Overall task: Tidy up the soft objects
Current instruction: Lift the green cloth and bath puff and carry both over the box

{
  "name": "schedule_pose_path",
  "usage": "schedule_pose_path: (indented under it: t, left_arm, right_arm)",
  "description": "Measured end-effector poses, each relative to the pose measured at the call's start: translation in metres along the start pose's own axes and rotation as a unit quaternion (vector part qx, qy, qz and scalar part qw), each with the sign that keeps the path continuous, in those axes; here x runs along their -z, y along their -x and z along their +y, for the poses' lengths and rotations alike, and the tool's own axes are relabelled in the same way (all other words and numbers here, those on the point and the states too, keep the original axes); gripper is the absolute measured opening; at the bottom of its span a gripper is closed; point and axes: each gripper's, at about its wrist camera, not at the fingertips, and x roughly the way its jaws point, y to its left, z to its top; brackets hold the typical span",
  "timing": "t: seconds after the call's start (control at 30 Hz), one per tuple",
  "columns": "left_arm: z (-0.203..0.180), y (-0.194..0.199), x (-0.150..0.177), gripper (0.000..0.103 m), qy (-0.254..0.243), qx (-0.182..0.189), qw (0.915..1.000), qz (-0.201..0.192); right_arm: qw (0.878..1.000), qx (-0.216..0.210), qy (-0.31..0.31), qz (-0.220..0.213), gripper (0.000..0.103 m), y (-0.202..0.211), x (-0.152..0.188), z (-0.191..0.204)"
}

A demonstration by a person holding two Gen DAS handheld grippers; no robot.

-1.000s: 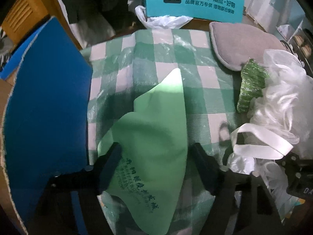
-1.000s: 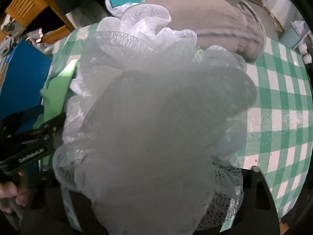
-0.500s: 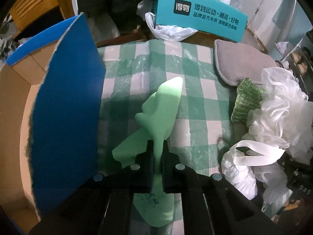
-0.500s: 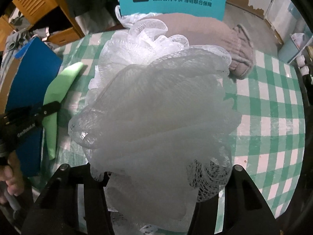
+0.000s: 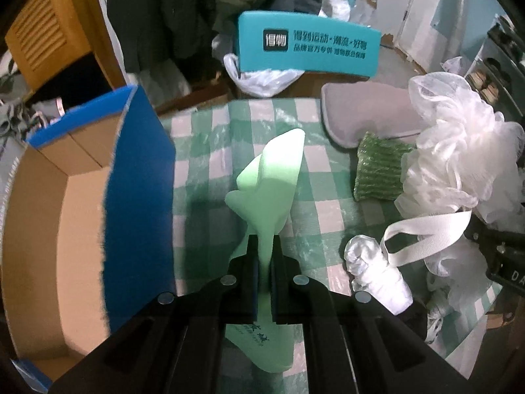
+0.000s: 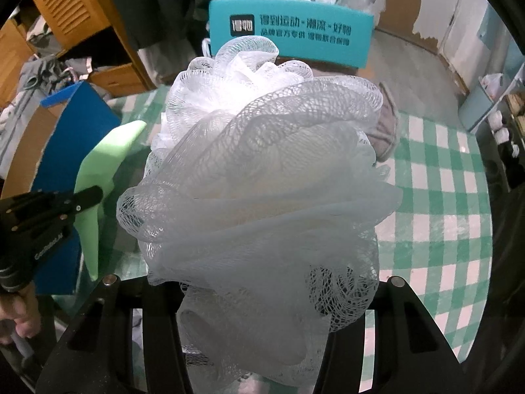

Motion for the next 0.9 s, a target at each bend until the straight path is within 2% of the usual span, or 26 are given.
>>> schedule_pose_path:
  t: [0.3, 0.7, 0.9]
  left_arm:
    - [-0.003, 0.033, 0.007, 0.005, -0.022, -0.019, 0.9991, -0.033]
    - [0.004, 0.074, 0.011, 0.005, -0.022, -0.023, 0.997, -0.07]
    - [0.01, 0.09, 0.012, 0.005, -0.025, -0.037, 0.9949, -0.091]
  right_arm:
    - [0.999, -0.003, 0.01, -0.033, 0.049, 0.03, -0.003, 0.009]
    - [0.998, -0.015, 0.024, -0.065, 0.049, 0.057, -0.006, 0.023]
    - [0.996, -0.024, 0.032, -0.075, 0.049, 0.068, -0.011, 0.035]
